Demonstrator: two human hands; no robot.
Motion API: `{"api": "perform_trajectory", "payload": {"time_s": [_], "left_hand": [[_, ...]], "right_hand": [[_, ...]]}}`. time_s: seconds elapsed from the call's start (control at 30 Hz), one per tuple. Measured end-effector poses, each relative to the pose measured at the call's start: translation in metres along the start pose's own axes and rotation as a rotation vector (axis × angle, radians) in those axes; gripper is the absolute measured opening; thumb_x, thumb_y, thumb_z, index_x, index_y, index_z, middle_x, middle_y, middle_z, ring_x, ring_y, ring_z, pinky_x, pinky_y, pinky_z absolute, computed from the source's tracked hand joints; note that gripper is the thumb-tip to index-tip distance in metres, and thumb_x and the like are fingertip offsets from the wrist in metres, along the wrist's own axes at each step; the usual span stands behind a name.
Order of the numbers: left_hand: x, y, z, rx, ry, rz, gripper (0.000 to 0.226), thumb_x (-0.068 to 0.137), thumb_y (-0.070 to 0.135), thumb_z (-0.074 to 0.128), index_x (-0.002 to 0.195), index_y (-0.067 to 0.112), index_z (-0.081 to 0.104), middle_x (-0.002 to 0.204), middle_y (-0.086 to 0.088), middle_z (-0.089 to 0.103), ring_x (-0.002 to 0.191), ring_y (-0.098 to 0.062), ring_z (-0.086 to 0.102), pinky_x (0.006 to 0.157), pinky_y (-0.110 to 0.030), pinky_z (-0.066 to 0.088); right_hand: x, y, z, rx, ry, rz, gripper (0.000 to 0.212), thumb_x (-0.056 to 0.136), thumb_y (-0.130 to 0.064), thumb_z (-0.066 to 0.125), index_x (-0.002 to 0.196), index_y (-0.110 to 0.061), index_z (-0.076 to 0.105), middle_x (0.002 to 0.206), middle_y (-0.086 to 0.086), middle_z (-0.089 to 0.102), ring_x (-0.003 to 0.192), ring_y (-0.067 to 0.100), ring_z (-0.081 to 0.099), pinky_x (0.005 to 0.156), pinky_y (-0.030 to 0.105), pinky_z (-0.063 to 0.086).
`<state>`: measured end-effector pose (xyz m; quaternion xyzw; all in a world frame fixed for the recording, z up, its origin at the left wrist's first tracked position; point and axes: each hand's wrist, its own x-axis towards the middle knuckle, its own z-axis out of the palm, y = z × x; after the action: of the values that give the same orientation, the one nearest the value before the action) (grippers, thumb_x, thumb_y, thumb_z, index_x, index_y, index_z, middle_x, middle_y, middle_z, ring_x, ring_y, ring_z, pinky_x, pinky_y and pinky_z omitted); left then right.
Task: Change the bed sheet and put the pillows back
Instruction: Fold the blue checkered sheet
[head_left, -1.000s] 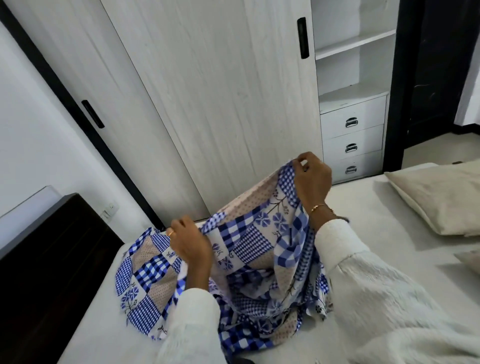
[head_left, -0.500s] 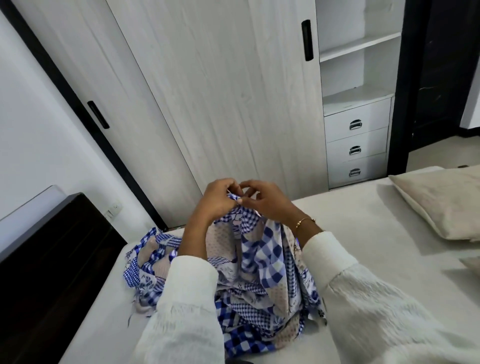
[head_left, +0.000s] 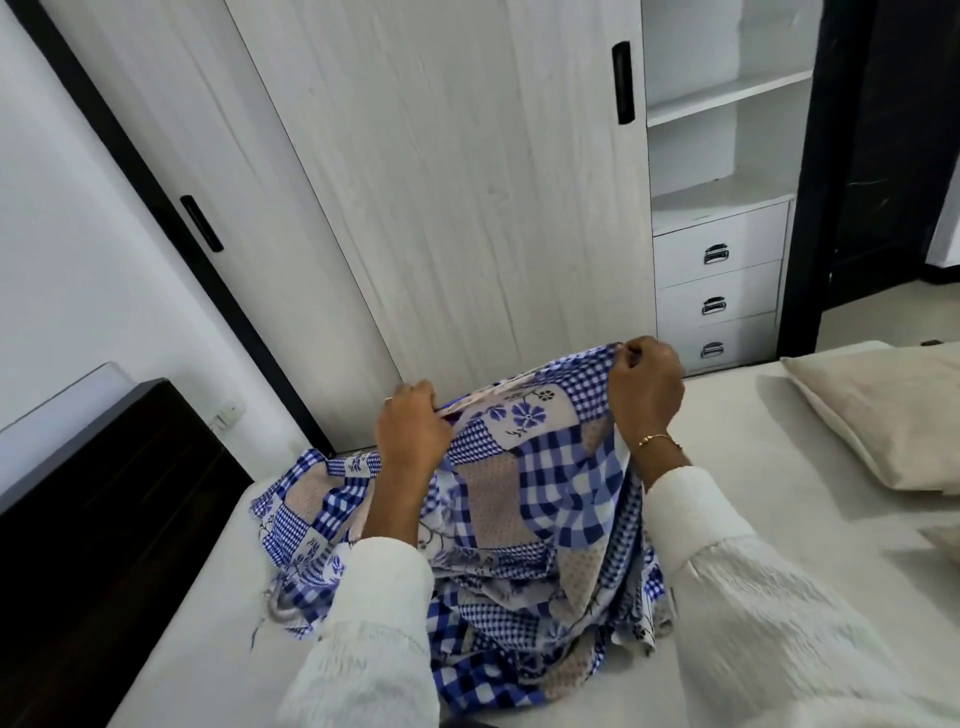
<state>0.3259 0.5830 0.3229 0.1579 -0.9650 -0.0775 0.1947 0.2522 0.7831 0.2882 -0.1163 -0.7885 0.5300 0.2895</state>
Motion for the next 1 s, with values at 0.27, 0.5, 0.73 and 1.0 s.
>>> {"api": "perform_trajectory", "payload": {"time_s": [0.27, 0.5, 0.73, 1.0], "left_hand": [[0.015, 0.016, -0.015, -0.22, -0.053, 0.191, 0.027, 0.076, -0.009, 0.053, 0.09, 0.007, 0.07, 0.09, -0.014, 0.068, 0.086, -0.03, 0.061, 0.062, -0.026, 0.035], [0.006, 0.045, -0.02, -0.247, -0.121, 0.306, 0.012, 0.077, 0.02, 0.072, 0.089, 0.017, 0.073, 0.091, -0.005, 0.07, 0.085, -0.021, 0.063, 0.07, -0.026, 0.043], [-0.002, 0.026, -0.01, -0.309, -0.02, 0.253, 0.012, 0.086, 0.021, 0.064, 0.092, 0.013, 0.071, 0.083, -0.001, 0.066, 0.074, -0.012, 0.054, 0.065, -0.021, 0.038], [-0.002, -0.004, 0.007, -0.415, -0.266, 0.133, 0.014, 0.086, 0.022, 0.066, 0.085, 0.008, 0.069, 0.071, -0.005, 0.058, 0.066, -0.016, 0.05, 0.06, -0.025, 0.035]], "right_hand": [[-0.007, 0.016, 0.001, -0.002, -0.334, -0.035, 0.027, 0.084, -0.006, 0.059, 0.111, -0.008, 0.063, 0.119, 0.015, 0.049, 0.102, 0.028, 0.055, 0.083, 0.025, 0.04], [-0.045, -0.015, 0.009, 0.304, -0.803, -0.394, 0.039, 0.087, -0.012, 0.063, 0.125, -0.009, 0.056, 0.11, 0.002, 0.06, 0.071, -0.002, 0.052, 0.064, 0.011, 0.039], [-0.041, 0.002, 0.009, 0.167, -0.473, -0.349, 0.018, 0.089, -0.007, 0.057, 0.101, 0.001, 0.069, 0.097, 0.016, 0.07, 0.088, 0.029, 0.064, 0.075, 0.03, 0.046], [-0.03, 0.023, 0.002, 0.152, -0.034, 0.003, 0.02, 0.093, -0.011, 0.051, 0.097, -0.001, 0.068, 0.094, 0.017, 0.069, 0.083, 0.029, 0.06, 0.059, 0.018, 0.027]]}}
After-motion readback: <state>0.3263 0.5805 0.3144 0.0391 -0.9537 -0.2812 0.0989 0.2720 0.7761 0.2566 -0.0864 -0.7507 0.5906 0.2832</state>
